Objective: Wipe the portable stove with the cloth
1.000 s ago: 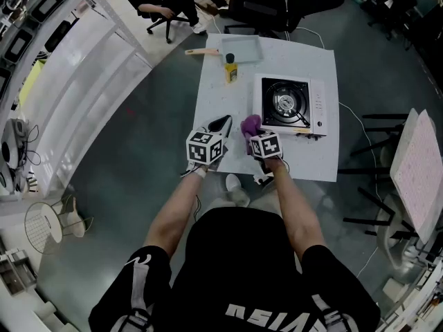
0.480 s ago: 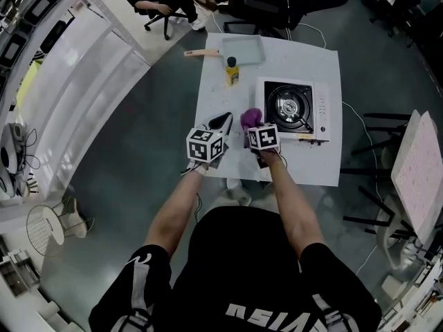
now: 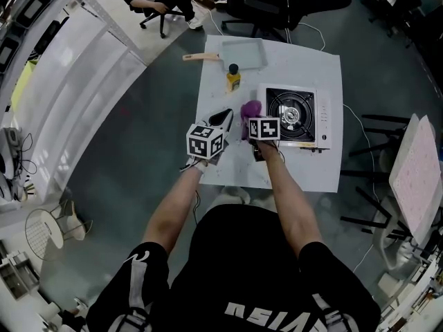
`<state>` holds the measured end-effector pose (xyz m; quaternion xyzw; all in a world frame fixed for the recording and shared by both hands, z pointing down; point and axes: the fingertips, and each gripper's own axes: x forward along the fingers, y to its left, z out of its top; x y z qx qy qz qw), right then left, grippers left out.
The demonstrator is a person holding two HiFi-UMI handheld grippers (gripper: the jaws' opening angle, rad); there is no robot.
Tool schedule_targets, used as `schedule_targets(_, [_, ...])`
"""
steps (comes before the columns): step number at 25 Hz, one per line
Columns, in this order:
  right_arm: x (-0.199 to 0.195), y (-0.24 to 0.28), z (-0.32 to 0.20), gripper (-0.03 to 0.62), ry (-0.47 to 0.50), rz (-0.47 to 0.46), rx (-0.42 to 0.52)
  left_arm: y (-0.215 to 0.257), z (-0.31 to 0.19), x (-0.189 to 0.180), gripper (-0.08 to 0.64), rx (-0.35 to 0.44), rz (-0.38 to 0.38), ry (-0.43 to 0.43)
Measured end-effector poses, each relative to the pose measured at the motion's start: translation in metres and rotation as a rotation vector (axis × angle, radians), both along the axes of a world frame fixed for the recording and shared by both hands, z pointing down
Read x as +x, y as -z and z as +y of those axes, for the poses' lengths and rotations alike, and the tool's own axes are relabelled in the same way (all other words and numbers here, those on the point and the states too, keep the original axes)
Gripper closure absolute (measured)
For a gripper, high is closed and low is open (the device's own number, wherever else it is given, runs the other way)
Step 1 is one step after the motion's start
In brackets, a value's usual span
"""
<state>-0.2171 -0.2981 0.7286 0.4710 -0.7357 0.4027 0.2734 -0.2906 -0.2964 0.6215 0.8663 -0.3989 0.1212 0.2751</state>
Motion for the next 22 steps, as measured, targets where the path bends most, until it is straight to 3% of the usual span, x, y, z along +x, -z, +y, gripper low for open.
schedule_targets(10, [0.022, -0.005, -0.046, 0.494, -0.100, 0.002, 0.006, -0.008, -0.023, -0.008, 0.551, -0.008, -0.007, 0.003])
schedule_targets(22, [0.024, 0.000, -0.073, 0.494, -0.093, -0.030, 0.027, -0.011, -0.034, -0.011, 0.551, -0.023, -0.020, 0.032])
